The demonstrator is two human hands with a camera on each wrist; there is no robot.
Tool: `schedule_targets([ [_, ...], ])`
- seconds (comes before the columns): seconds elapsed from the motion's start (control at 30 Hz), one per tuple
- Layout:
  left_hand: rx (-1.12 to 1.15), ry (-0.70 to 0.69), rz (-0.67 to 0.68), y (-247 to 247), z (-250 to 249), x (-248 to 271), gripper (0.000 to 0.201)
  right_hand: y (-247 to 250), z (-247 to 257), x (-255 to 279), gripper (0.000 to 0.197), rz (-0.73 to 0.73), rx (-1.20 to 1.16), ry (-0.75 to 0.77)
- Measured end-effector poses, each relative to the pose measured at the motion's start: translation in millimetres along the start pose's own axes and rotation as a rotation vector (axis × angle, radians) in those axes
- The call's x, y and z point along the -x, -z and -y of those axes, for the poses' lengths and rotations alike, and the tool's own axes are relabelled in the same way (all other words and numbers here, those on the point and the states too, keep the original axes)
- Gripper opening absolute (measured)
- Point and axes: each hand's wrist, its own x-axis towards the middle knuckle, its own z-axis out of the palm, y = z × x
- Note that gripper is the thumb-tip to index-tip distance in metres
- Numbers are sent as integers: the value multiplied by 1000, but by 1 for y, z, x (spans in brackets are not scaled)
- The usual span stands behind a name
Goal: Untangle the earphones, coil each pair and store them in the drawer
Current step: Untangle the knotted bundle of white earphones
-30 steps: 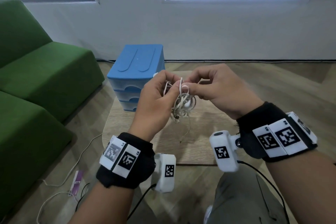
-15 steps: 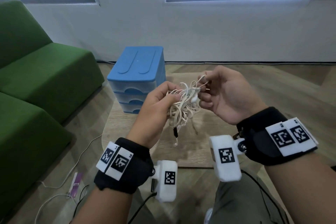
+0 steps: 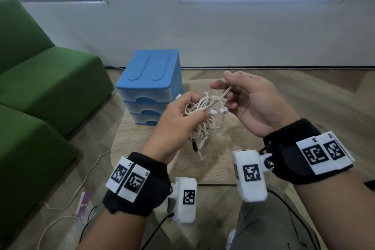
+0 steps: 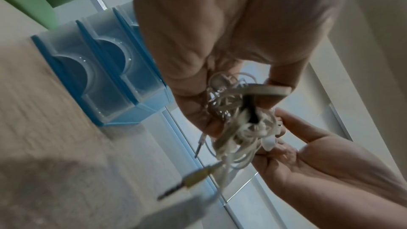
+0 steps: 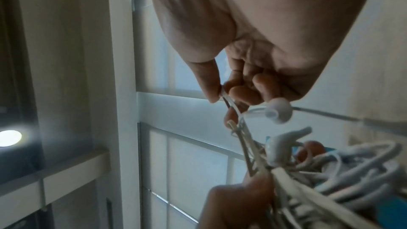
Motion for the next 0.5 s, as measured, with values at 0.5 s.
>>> schedule_targets([
  [0.5, 49, 9, -5, 2, 4, 0, 8, 10, 1, -4, 26, 51, 172, 11],
])
